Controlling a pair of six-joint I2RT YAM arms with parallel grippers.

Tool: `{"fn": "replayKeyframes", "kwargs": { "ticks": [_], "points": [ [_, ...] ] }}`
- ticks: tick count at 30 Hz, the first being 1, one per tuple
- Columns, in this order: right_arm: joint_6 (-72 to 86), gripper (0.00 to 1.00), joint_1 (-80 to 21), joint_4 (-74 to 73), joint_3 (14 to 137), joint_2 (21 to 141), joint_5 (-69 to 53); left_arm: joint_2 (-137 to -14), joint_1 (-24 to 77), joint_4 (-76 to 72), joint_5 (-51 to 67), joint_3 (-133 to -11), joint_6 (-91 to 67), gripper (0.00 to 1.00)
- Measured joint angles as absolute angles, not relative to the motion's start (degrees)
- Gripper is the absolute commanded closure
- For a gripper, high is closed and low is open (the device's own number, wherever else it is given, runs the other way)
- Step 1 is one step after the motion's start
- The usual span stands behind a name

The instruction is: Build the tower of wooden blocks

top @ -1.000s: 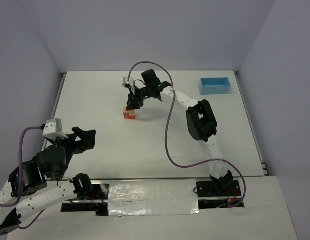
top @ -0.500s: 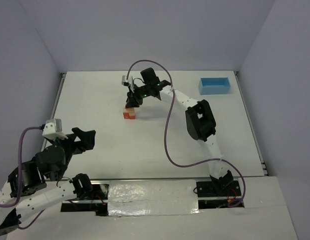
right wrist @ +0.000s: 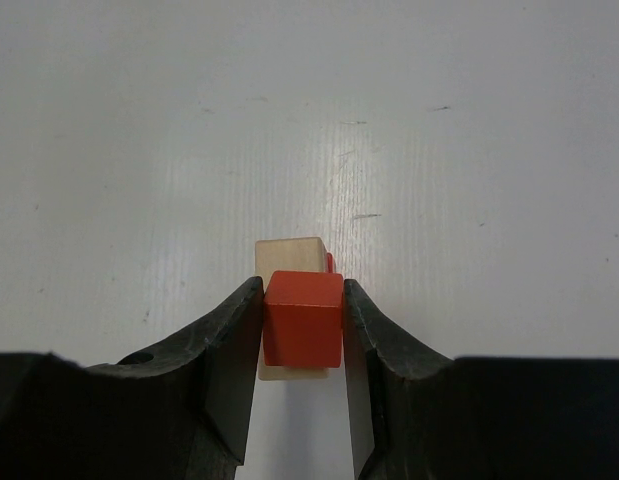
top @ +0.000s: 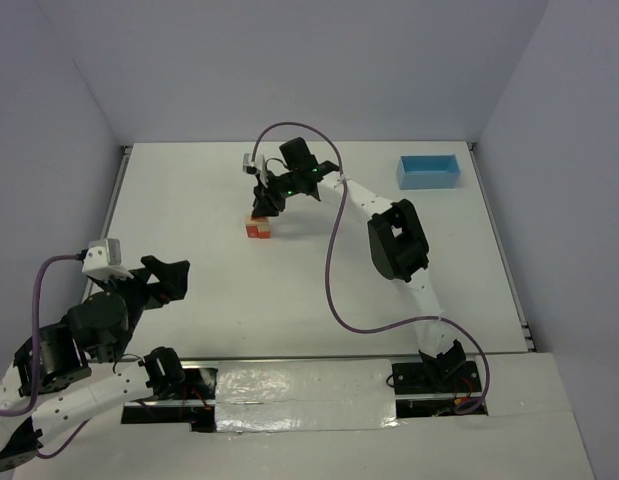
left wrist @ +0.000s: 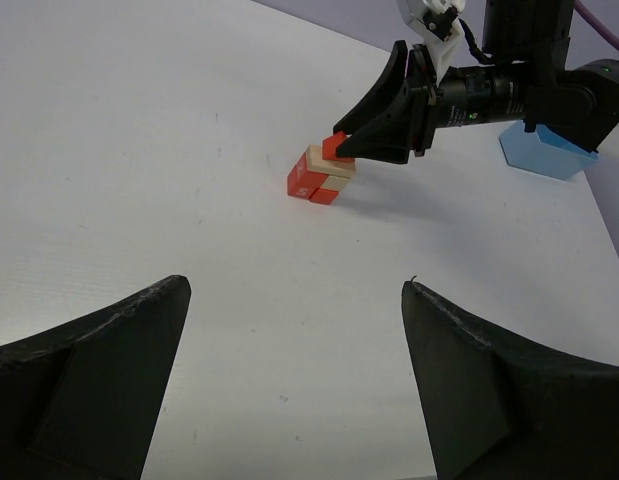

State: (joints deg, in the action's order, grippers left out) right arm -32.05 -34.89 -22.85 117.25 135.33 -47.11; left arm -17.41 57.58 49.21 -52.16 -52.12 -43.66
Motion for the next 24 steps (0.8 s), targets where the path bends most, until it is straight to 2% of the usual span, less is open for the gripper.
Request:
{"fn": "replayKeyframes", "kwargs": {
  "ticks": [14, 24],
  "points": [
    [-32.97, 0.75, -35.00, -23.44, 117.38, 135.33, -47.29, -17.43, 57.58, 49.19, -52.14, -52.12, -43.53, 0.00],
    [-33.87, 0.68, -35.03, -23.66, 117.38, 135.33, -47.37, -17.41, 57.58, 48.80, -52.10, -52.12, -43.46, 0.01]
  ]
}}
